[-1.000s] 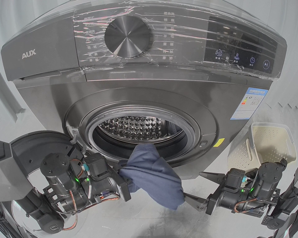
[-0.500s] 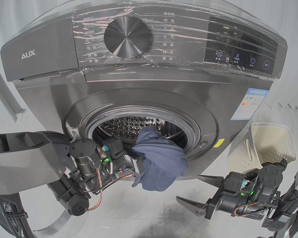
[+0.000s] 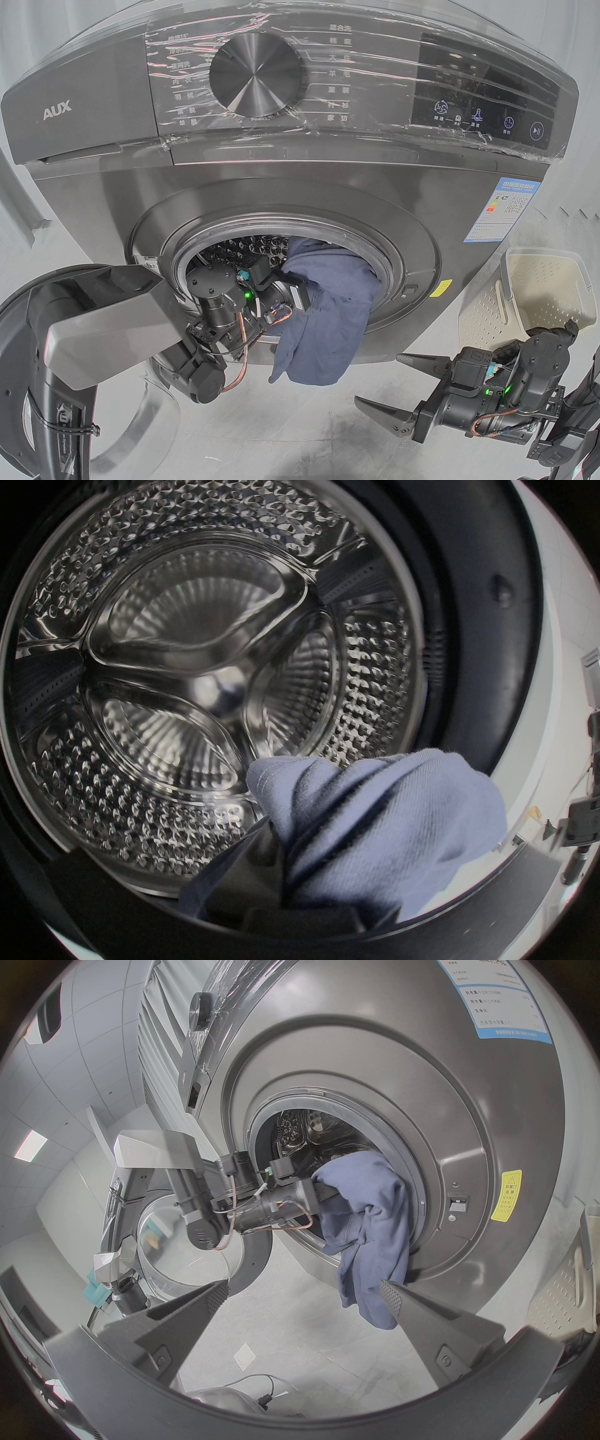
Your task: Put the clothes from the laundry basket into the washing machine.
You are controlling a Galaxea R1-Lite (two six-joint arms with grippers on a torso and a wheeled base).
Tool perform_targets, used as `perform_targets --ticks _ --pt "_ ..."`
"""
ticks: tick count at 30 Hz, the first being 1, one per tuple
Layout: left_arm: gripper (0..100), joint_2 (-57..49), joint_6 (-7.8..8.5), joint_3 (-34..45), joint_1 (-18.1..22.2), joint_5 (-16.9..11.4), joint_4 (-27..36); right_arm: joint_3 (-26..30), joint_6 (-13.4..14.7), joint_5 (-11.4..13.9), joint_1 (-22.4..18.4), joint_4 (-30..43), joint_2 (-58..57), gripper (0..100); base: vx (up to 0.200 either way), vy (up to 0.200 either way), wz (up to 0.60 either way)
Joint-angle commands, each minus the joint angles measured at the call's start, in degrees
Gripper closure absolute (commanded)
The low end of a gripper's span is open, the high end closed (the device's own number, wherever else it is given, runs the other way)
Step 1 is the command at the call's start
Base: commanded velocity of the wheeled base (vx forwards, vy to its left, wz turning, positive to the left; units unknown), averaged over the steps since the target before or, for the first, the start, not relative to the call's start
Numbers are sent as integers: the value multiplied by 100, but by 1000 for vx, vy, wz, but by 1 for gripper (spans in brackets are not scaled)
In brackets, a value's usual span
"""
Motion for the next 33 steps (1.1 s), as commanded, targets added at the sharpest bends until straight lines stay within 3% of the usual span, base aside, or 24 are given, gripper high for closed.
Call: perform_targets --ticks 1,7,33 --pt "100 610 8 -939 271 317 124 1 -1 4 4 -1 9 0 0 0 0" --pt "100 628 -1 -1378 289 519 370 1 -1 4 4 -1 18 0 0 0 0" --pt "100 830 -72 -2266 447 844 871 -8 43 -5 171 -1 18 0 0 0 0"
